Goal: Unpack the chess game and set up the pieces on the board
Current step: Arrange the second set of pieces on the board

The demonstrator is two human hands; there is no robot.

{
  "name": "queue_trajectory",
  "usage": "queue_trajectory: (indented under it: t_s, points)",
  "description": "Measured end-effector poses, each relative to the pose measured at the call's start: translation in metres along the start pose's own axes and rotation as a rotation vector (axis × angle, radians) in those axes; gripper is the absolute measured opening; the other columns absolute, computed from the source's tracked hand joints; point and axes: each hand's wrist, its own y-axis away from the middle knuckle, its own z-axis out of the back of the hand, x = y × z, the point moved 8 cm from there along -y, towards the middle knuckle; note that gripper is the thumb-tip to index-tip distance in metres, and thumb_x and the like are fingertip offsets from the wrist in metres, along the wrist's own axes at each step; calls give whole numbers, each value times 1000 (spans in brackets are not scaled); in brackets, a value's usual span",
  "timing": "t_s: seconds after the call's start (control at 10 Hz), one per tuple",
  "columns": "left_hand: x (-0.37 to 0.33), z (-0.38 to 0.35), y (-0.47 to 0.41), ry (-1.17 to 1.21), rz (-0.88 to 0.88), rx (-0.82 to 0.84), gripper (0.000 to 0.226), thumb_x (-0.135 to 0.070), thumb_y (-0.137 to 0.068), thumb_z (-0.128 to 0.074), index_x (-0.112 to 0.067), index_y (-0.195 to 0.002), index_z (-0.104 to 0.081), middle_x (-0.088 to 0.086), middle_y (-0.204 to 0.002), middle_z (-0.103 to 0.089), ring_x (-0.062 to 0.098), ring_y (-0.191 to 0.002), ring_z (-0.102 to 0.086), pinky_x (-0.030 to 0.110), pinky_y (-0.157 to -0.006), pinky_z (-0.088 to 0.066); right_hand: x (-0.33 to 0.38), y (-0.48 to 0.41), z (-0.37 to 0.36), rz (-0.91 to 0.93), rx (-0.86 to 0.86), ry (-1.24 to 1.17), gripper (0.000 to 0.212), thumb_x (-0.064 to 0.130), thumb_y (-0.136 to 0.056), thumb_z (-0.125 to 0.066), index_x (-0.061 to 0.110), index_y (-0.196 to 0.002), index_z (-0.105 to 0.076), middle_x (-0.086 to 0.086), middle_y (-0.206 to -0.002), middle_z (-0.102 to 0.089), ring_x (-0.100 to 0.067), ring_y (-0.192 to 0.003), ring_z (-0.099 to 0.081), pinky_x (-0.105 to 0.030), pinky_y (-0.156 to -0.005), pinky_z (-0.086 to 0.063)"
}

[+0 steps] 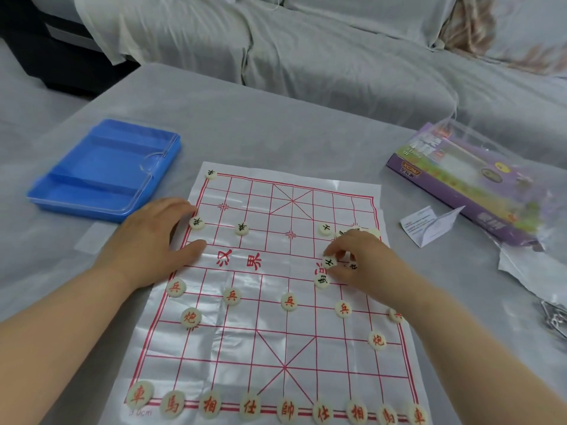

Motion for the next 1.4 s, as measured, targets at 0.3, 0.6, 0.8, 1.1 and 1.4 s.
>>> queue_trajectory:
  t_s: [0.3,0.6,0.8,1.1,1.4]
  points:
    - [0,-1,-1,0,-6,-4,65,-45,-79,-59,-22,-136,-36,-2,-143,-36,18,-128,-35,34,-105,-32,5,2,-3,51,10,21,33,28,-86,-58,24,-119,-54,6,-114,-50,-4,-94,-38,-14,-87,-33]
    - [4,-4,-2,-3,-3,3,66,-48,-79,-57,-25,-136,-35,-5,-143,-35,16,-129,-34,31,-105,-31,12,-17,11,40,-16,41,29,18,-90,-53,21,-118,-57,3,-120,-53,-6,-96,-42,-14,-88,-33]
    - [7,-5,-4,3,-21,3,66,-51,-78,-56,-28,-136,-34,-8,-143,-34,13,-129,-34,29,-105,-31,49,-77,41,95,-163,-31,33,11,-89,-52,17,-122,-57,-2,-122,-54,-12,-100,-52,-12,-79,-34]
    - [13,-5,-5,35,-69,-30,83,-75,-64,-33,-30,-134,-37,-12,-140,-37,10,-126,-36,25,-103,-30,78,-146,32,136,-84,-15,27,7,-85,-56,12,-110,-64,-6,-116,-57,-18,-97,-52,-14,-71,-32]
    - [15,-6,-7,39,-73,-53,95,-74,-51,-18,-29,-131,-42,-10,-137,-42,11,-123,-40,26,-101,-31,61,-135,31,120,-8,-97,42,-3,-87,-46,19,-120,-57,4,-97,-49,-12,-86,-45,-18,-77,-35]
